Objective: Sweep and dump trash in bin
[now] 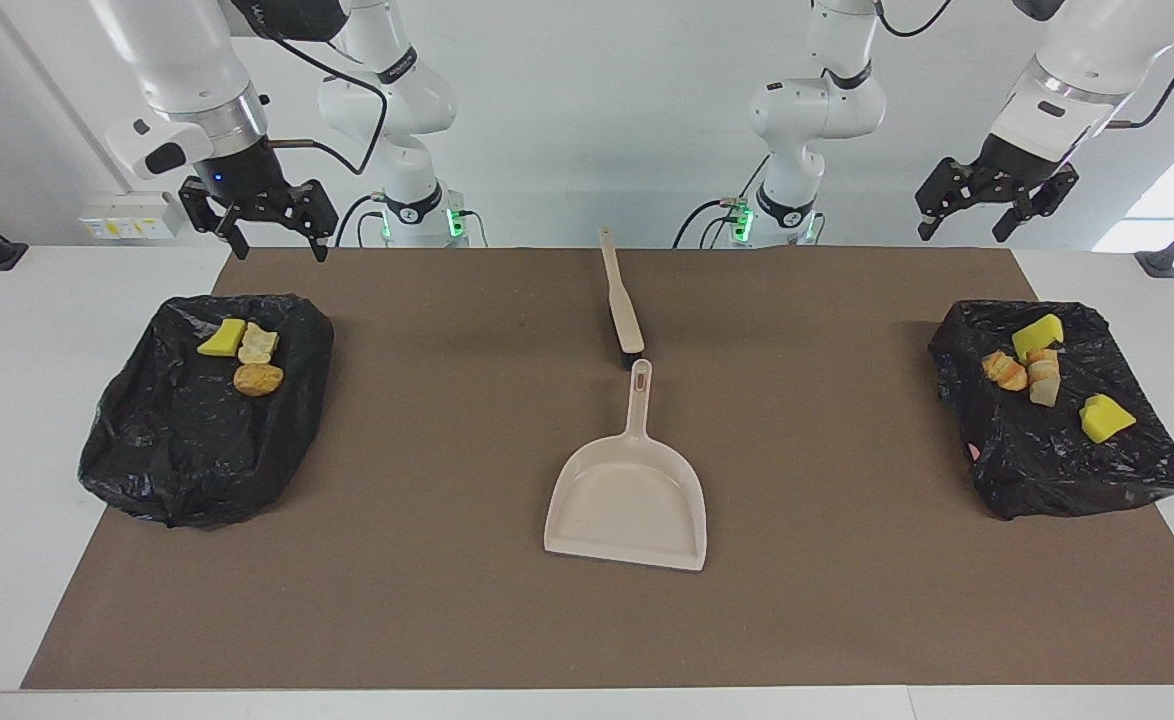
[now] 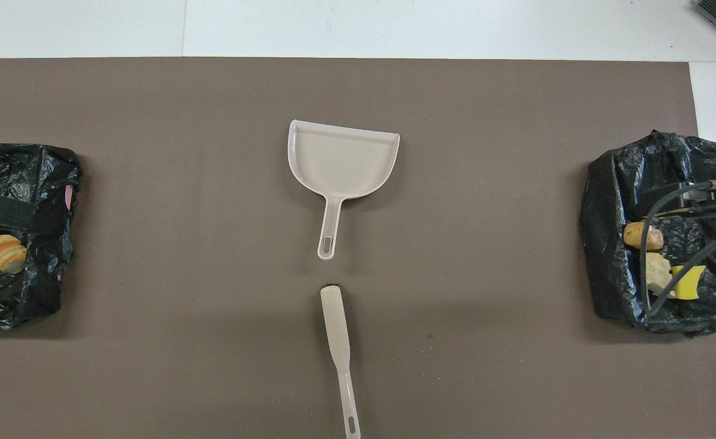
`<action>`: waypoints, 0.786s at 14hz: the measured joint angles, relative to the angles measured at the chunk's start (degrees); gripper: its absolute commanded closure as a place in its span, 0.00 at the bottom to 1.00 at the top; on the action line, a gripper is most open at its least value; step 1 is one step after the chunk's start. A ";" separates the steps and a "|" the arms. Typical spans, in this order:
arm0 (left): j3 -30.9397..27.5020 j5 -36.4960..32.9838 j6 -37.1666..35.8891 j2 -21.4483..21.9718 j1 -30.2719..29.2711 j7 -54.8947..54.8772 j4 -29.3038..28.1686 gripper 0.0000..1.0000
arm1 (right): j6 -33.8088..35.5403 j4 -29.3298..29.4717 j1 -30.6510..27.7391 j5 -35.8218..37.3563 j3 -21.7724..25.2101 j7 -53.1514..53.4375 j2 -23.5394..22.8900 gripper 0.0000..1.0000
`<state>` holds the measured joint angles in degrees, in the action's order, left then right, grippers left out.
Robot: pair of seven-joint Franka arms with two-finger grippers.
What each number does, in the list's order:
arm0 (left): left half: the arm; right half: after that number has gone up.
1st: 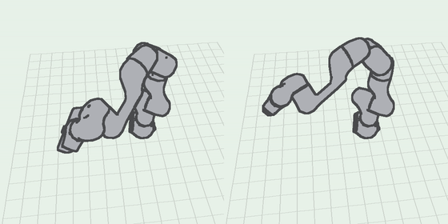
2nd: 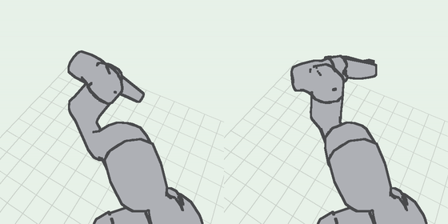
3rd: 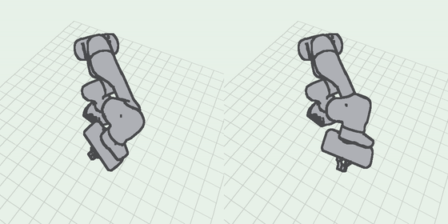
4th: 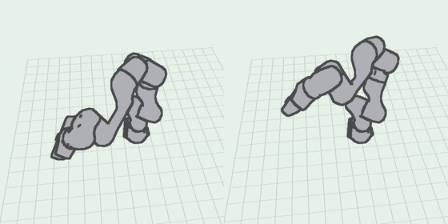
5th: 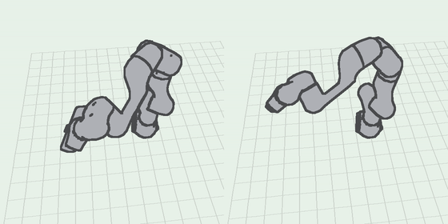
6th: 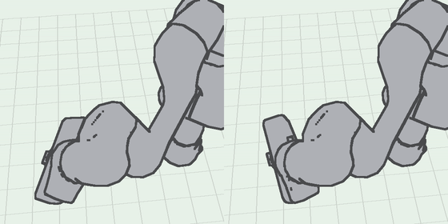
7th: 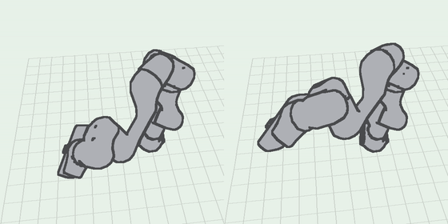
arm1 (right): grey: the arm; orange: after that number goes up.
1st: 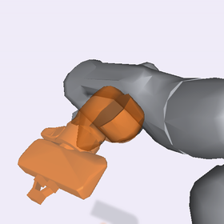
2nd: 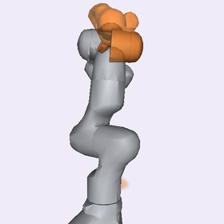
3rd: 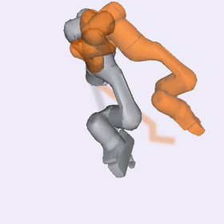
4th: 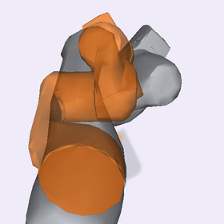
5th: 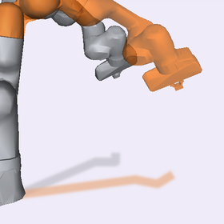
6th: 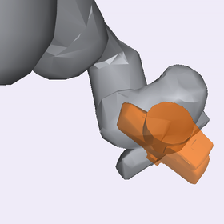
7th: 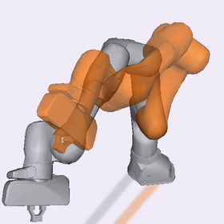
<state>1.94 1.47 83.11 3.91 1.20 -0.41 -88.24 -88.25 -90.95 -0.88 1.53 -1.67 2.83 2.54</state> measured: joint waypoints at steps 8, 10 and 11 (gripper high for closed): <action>-0.01 1.12 3.66 1.50 0.00 1.71 -3.29 0.00 | 0.00 0.00 -0.22 0.00 0.23 0.00 0.00 0.00; 0.00 1.21 3.66 1.96 0.00 1.71 -3.73 0.00 | 0.00 0.00 -0.21 0.00 0.23 0.00 0.00 0.00; 0.00 1.22 3.66 2.09 0.00 1.71 -3.82 0.00 | 0.00 0.00 -0.21 0.00 0.23 0.00 0.00 0.00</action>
<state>1.94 2.68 86.76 6.01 1.20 1.30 -92.06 -88.25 -90.95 -1.10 1.53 -1.45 2.83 2.54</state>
